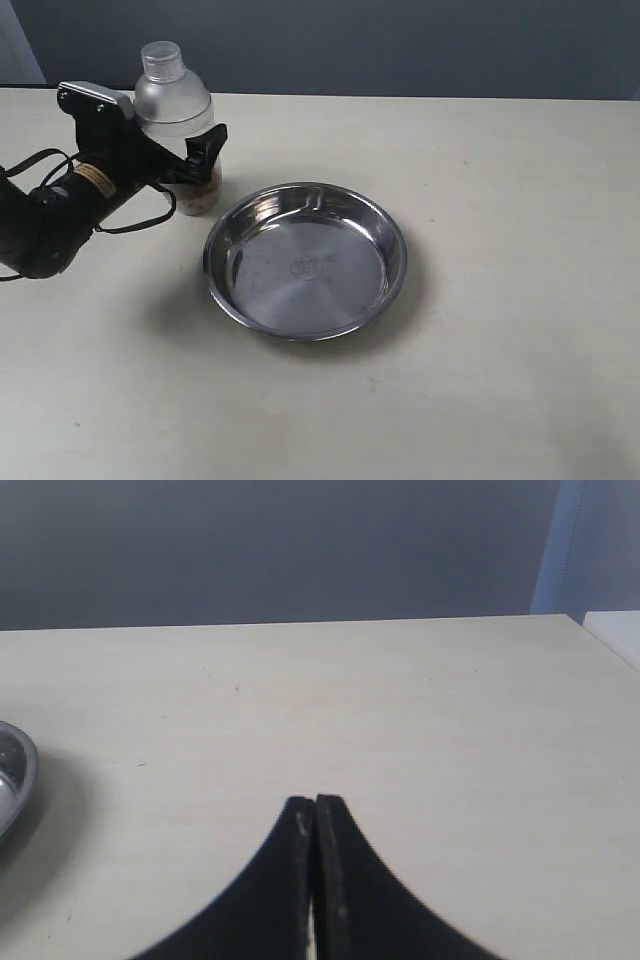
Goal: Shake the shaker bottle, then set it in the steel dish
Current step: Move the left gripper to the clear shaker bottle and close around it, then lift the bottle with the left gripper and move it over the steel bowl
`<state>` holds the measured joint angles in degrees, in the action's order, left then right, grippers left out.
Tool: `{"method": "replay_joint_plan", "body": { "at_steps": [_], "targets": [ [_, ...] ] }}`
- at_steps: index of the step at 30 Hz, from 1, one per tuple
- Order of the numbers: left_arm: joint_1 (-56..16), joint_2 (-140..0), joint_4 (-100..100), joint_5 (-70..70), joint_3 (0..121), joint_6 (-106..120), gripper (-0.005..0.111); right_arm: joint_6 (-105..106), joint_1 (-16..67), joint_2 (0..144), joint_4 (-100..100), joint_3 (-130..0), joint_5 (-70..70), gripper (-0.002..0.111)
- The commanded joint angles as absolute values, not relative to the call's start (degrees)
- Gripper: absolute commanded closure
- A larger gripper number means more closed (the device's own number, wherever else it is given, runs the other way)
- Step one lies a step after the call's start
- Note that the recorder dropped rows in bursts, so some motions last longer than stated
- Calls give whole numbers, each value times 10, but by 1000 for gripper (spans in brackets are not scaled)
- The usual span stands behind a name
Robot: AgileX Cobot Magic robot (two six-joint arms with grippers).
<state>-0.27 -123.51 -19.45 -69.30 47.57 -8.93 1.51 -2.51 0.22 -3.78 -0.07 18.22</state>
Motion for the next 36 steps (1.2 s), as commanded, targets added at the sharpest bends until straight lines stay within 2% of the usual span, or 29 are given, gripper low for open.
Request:
{"method": "replay_joint_plan", "body": {
  "at_steps": [1, 5, 9, 12, 17, 18, 27, 36],
  "targets": [
    [-7, -1245, -202, -700, 482, -90, 2, 15, -28, 0, -35, 0, 175, 109],
    [-7, -1245, -183, -700, 482, -90, 6, 15, -28, 0, -35, 0, 175, 109],
    [-7, -1245, -173, -700, 482, -90, 26, 15, -28, 0, -35, 0, 175, 109],
    [-7, -1245, -186, -700, 482, -90, 52, 15, -28, 0, -35, 0, 175, 109],
    [-7, -1245, -227, -700, 482, -90, 101, 15, -28, 0, -35, 0, 175, 109],
    [-7, -1245, -230, -700, 482, -89, 107, 15, -28, 0, -35, 0, 175, 109],
    [-6, -1229, -203, -700, 481, -89, 106, 15, -28, 0, -35, 0, 175, 109],
    [0, -1132, -198, -654, 452, -111, 106, 15, -28, 0, -35, 0, 175, 109]
  ]
}}
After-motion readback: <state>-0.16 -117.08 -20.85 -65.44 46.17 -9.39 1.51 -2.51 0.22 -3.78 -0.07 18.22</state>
